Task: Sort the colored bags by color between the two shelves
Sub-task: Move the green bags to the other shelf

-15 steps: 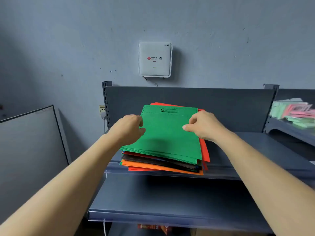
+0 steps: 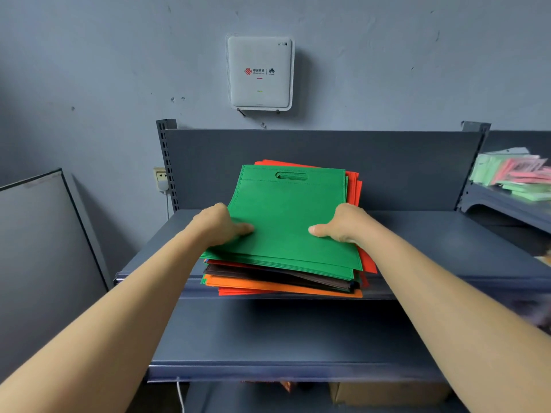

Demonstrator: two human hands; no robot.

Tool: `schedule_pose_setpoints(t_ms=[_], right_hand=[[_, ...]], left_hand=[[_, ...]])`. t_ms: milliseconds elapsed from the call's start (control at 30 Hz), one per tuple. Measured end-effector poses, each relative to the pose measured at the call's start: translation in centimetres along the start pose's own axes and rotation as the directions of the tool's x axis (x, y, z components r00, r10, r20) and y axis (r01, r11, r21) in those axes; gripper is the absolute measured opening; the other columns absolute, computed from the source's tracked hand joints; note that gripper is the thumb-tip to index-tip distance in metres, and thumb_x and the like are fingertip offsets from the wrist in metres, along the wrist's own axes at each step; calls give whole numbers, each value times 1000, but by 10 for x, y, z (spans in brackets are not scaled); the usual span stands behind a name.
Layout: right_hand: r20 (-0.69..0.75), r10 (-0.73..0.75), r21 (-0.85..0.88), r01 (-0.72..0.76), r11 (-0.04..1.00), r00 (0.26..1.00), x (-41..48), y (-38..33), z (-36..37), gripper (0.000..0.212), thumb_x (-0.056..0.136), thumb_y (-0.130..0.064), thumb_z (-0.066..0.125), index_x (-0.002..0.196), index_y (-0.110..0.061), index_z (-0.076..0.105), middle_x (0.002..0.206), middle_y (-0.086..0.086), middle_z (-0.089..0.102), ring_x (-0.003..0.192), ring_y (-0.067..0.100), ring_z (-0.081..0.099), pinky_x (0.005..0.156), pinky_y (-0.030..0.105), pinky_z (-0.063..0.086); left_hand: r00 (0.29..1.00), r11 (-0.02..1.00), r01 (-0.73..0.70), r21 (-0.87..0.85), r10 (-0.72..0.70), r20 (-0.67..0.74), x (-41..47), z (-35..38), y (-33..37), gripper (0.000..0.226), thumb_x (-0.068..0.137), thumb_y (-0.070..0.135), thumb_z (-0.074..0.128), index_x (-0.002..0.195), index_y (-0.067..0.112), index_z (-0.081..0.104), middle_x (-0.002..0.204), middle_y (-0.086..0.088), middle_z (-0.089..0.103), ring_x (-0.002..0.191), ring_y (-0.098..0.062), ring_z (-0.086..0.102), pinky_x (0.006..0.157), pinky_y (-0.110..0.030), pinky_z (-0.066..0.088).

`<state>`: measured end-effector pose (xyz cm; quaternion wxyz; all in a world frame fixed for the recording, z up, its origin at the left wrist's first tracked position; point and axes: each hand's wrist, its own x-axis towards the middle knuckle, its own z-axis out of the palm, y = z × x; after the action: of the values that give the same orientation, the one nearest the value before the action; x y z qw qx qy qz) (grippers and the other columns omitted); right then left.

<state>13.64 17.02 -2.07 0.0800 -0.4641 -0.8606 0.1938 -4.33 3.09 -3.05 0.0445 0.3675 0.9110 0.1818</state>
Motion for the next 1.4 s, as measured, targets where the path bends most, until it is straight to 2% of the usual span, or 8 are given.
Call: schedule_pose_setpoints(t_ms=[200, 333, 633, 733, 833, 933, 1233, 1400], right_hand=[[-101, 117, 198, -95, 976, 988, 10, -3, 2, 64, 76, -31, 78, 123, 3, 50, 127, 15, 54, 115, 32, 54, 97, 38, 45], [-107, 160, 365, -111, 924, 981, 18, 1, 1, 53, 74, -15, 79, 117, 4, 55, 114, 13, 60, 103, 28, 58, 85, 33, 49], [-58, -13, 464, 38, 885, 998, 12, -13, 3, 50, 86, -3, 62, 131, -4, 41, 125, 9, 54, 112, 26, 54, 91, 32, 45], [-63, -9, 340, 30, 940, 998, 9, -22, 7, 50, 89, -5, 59, 134, 4, 37, 129, 16, 50, 112, 27, 52, 86, 31, 44], [-113, -9, 158, 27, 987, 994, 8, -29, 12, 27, 88, -7, 58, 112, 4, 55, 118, 17, 59, 105, 31, 59, 84, 33, 48], [-57, 41, 43, -38, 998, 998, 9, -28, 11, 38, 87, -18, 60, 120, 0, 53, 128, 16, 54, 117, 33, 53, 103, 38, 41], [-44, 157, 426, -124, 896, 987, 11, -8, -3, 50, 79, -6, 73, 122, 6, 52, 121, 17, 59, 109, 29, 58, 86, 31, 49], [17, 198, 620, -166, 767, 980, 6, -8, 0, 42, 82, 2, 67, 121, 7, 53, 127, 20, 55, 117, 33, 54, 94, 34, 45]], left_hand=[[996, 997, 59, -45, -61, -59, 4, -5, -3, 53, 72, 51, 74, 85, 8, 46, 100, -16, 56, 101, -35, 53, 81, -39, 45], [987, 985, 99, -142, -115, -109, 0, -13, -4, 47, 74, 24, 79, 65, 9, 37, 67, -7, 45, 63, -23, 45, 53, -31, 37], [983, 968, 148, -204, -166, -73, 3, -8, -15, 18, 90, 4, 52, 75, 3, 41, 65, -6, 39, 52, -17, 34, 43, -25, 26], [978, 965, 192, -180, -204, -52, 2, -9, -22, 8, 91, 5, 47, 90, -2, 44, 65, -6, 38, 52, -16, 32, 43, -25, 25], [982, 970, 176, -167, -184, -32, -3, -12, -26, 21, 92, 9, 49, 72, 5, 44, 64, -4, 38, 51, -15, 33, 45, -24, 28], [984, 961, 171, -216, -179, -20, -9, -11, -26, 26, 92, 14, 55, 71, 6, 40, 64, -5, 38, 52, -16, 32, 44, -25, 26], [979, 958, 117, -260, -156, -133, -16, -6, -13, 31, 83, 9, 67, 69, 7, 40, 67, -8, 46, 62, -23, 44, 49, -27, 33], [975, 942, 60, -330, -126, -182, -18, -9, -13, 21, 86, 1, 49, 107, 4, 51, 95, -13, 56, 76, -27, 55, 57, -31, 44]])
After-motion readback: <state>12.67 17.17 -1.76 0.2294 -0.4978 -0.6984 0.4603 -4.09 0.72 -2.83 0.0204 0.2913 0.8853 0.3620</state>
